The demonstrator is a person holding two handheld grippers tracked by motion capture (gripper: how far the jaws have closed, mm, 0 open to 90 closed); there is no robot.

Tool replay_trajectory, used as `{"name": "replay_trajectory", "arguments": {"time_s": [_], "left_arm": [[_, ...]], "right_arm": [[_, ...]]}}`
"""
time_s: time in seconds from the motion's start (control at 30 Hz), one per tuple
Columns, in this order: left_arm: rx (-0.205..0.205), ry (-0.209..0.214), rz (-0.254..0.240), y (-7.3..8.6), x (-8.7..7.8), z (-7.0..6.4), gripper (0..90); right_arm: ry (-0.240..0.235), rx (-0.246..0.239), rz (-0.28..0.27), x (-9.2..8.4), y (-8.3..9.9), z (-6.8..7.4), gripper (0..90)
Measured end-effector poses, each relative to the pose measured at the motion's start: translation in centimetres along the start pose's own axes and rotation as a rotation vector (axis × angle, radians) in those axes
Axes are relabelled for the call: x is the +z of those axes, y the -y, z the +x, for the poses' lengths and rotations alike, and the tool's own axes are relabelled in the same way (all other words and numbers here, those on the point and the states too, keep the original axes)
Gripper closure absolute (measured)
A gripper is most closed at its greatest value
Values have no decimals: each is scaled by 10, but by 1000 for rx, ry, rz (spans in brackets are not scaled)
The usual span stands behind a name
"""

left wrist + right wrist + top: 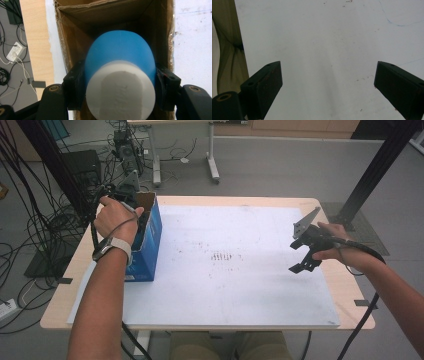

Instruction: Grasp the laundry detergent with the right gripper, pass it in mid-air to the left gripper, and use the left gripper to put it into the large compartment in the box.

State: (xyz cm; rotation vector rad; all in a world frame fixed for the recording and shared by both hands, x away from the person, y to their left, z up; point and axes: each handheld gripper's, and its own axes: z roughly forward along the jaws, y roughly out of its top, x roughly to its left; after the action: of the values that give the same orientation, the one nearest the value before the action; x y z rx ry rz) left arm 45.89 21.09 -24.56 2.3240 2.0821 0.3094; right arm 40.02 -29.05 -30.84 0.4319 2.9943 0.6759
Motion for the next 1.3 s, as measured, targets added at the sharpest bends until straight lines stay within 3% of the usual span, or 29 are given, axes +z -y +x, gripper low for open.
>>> {"name": "replay_trajectory", "arguments": {"time_s": [0.33, 1.3], "left_arm": [[13, -2, 9, 1, 16, -1, 375], [11, 3, 13, -1, 16, 0, 374]], "right_arm": [[-2, 12, -3, 2, 1, -1, 81], [-6, 9, 2, 3, 1, 0, 81]]}}
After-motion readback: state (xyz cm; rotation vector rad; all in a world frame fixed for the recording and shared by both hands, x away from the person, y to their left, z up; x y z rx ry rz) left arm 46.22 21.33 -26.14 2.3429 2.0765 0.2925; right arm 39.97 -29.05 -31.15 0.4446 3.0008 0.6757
